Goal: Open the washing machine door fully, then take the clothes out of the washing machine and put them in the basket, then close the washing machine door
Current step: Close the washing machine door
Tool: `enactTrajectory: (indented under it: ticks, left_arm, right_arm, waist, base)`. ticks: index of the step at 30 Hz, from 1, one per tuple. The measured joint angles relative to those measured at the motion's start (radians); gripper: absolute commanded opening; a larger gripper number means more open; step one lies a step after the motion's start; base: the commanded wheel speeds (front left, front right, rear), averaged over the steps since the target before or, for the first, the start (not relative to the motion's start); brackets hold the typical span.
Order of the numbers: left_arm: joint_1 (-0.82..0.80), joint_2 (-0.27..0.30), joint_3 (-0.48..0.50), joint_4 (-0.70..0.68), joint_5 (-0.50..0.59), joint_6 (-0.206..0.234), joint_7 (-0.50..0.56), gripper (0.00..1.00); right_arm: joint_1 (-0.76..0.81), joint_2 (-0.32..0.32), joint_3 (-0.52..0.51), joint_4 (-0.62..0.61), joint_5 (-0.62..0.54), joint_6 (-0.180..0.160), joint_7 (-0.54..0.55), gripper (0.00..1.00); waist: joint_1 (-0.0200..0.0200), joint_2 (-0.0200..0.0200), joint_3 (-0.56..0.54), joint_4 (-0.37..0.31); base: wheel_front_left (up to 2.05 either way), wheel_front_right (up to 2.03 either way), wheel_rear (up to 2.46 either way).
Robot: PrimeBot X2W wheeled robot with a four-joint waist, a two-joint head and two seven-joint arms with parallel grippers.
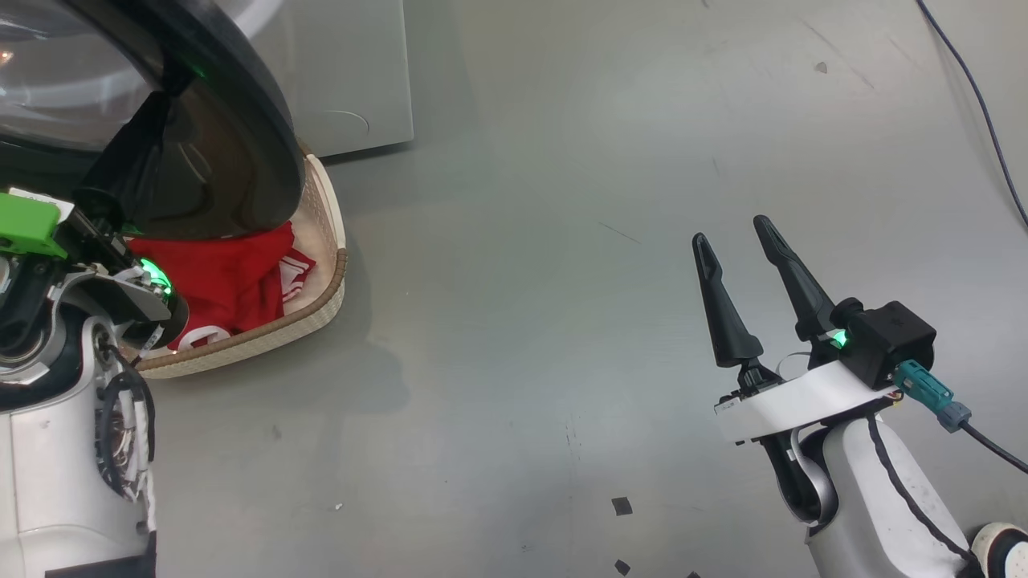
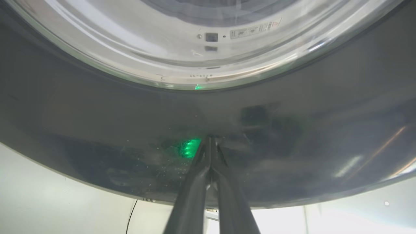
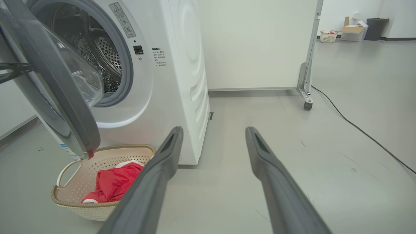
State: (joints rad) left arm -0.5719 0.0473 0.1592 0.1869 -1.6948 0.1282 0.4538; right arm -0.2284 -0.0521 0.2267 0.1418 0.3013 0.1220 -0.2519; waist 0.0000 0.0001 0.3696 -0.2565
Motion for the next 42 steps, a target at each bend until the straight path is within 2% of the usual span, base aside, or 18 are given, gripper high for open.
enactTrajectory:
  ticks: [10, 20, 26, 30, 38, 42]
  left_arm:
    - [-0.032, -0.001, -0.021, 0.041, 0.033, 0.000, -0.015, 0.00]
    - [-0.016, 0.003, -0.128, 0.063, 0.077, -0.004, 0.039, 0.00]
    - [0.068, 0.061, -0.222, 0.066, 0.211, -0.068, 0.055, 0.00]
    - [0.110, 0.081, -0.261, 0.061, 0.285, -0.117, 0.040, 0.00]
    - [0.193, 0.099, -0.287, 0.060, 0.383, -0.193, -0.039, 0.00]
    - [0.225, 0.105, -0.292, 0.054, 0.441, -0.213, -0.088, 0.00]
  right_arm:
    - [-0.004, 0.004, -0.033, -0.001, 0.006, 0.000, 0.000, 1.00]
    - [-0.005, 0.004, -0.061, -0.016, 0.005, 0.000, 0.000, 1.00]
    - [-0.005, 0.004, -0.079, -0.021, -0.003, 0.000, 0.000, 1.00]
    - [-0.004, 0.004, -0.084, -0.021, -0.007, 0.000, 0.000, 1.00]
    - [0.010, -0.015, -0.084, -0.022, -0.022, 0.000, 0.000, 1.00]
    - [0.016, -0.016, -0.085, -0.022, -0.022, 0.000, 0.000, 1.00]
  waist:
    - [0.0000, 0.0000, 0.010, -0.024]
    - [0.0000, 0.0000, -0.007, 0.018]
    - [0.0000, 0.0000, -0.032, 0.061]
    - [0.0000, 0.0000, -0.053, 0.093]
    - [0.0000, 0.0000, -0.099, 0.164]
    - [0.0000, 0.0000, -0.117, 0.191]
  base:
    - [0.00, 0.00, 0.00]
    - [0.00, 0.00, 0.00]
    - [0.00, 0.00, 0.00]
    - [0.00, 0.00, 0.00]
    - [0.00, 0.00, 0.00]
    - [0.00, 0.00, 0.00]
